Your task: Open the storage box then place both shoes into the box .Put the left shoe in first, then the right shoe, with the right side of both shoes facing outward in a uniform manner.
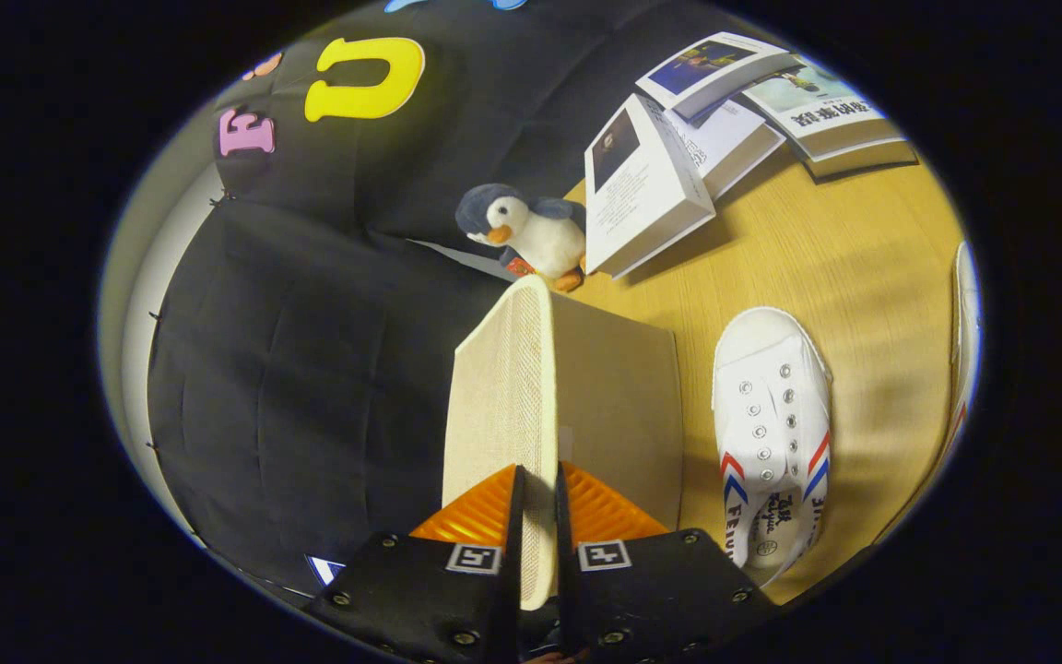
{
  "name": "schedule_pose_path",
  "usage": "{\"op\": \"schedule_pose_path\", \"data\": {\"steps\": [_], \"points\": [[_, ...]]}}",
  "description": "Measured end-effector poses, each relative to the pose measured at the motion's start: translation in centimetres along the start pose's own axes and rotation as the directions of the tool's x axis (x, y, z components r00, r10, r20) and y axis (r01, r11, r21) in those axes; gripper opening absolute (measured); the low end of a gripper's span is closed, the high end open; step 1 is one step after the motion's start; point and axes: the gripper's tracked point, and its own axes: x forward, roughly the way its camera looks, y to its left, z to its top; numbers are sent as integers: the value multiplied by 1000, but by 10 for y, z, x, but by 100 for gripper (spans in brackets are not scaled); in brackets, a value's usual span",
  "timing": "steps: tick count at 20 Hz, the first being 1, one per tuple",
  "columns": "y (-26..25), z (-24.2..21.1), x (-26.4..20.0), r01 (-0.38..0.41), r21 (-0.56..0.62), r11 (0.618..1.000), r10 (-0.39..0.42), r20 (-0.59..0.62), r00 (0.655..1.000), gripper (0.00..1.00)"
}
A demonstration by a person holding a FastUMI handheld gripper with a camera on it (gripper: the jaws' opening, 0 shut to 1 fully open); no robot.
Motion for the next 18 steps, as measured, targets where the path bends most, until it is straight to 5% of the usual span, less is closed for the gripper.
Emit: {"op": "schedule_pose_path", "data": {"steps": [1,11,18], "points": [[6,-4,-2,-5,-11,1000,4,-12,1000,8],[122,5,-12,-84,-126,988,86,16,996,8],[240,-19,59,-147,-212,966,140,-48,989,8]]}}
